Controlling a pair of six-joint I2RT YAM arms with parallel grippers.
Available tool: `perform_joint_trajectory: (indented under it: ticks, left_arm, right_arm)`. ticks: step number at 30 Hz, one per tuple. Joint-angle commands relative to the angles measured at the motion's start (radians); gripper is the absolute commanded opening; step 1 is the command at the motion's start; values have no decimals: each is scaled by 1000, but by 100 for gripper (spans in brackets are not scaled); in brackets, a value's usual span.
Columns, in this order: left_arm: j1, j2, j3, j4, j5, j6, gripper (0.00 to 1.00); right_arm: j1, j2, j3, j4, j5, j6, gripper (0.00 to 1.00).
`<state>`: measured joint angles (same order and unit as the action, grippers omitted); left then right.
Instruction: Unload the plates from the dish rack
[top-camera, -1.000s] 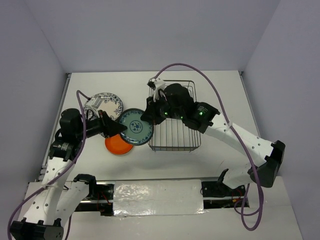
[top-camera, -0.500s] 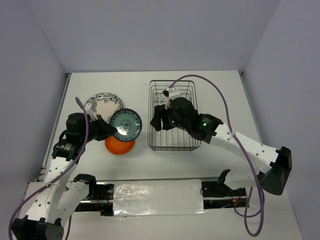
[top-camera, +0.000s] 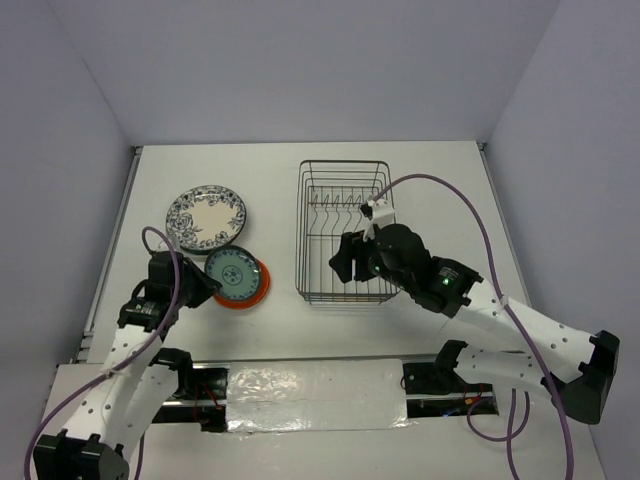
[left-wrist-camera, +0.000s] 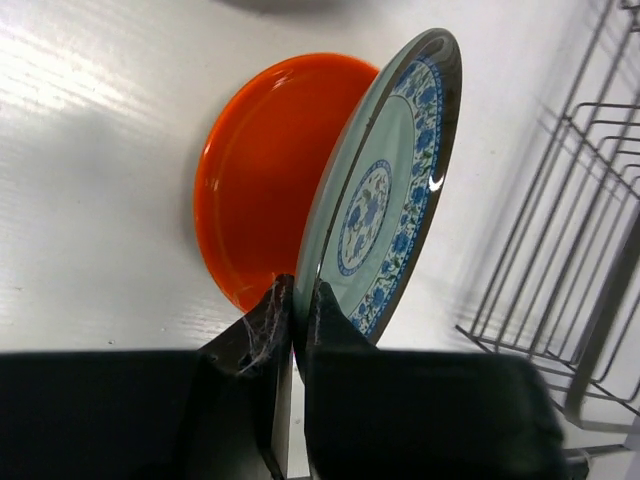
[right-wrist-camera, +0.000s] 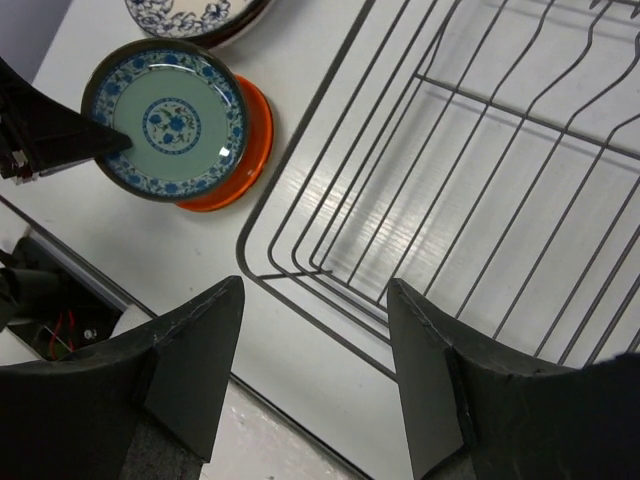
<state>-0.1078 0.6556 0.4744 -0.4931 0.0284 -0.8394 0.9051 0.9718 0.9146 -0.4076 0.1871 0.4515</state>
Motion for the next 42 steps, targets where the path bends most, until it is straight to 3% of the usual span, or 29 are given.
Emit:
perform_joint_trajectory:
  ticks: [1,2,5,6,9,11,13,19,26,29,30,33,37,38,42]
  left_arm:
    - [5,10,-36,100,1,-56,15]
    - [5,16,-40,105,4,-61,16]
    - [5,15,-62,129,24,-67,35]
    - [5,9,-68,131,27,-69,48]
    - [5,-28,-65,117,31,-78,75]
    - [5,-56,-51,84,33,-75,80]
    - [5,-70,-10,50,31,-53,100]
    - [5,-38,180,-101,2,103,100]
    - [5,90,433,-245,-28,319,100]
    - [3,124,552,-292,-258,407,100]
    - [-3,122,559,-304,-377,396,100]
    - [-3,70,520,-257,-458,398,100]
    - [-3,-103,412,-133,-455,465,100]
    - [-3,-140,385,-96,-443,477,100]
    - [-3,-310,354,-68,-501,494,100]
  right_arm:
    - [-2,-36,-31,27,17,-1,67]
    - [-2,-38,-36,24,15,1,67]
    - [0,-47,-49,21,8,1,67]
    - [-2,-48,-54,21,9,1,67]
    - [-2,-54,-51,9,11,3,67]
    - [-2,-58,-48,3,8,3,67]
    - [-2,-62,-46,-10,8,6,67]
    - [-2,-107,-39,-97,93,27,67]
    - [-2,-197,48,-313,336,72,69]
    - [-2,-252,116,-431,469,90,71]
    - [-2,-266,134,-494,520,98,71]
    - [0,-318,232,-623,601,121,71]
    - [0,-383,282,-737,650,136,72]
    - [0,-398,290,-760,655,138,97]
    - [-2,-479,291,-787,663,127,100]
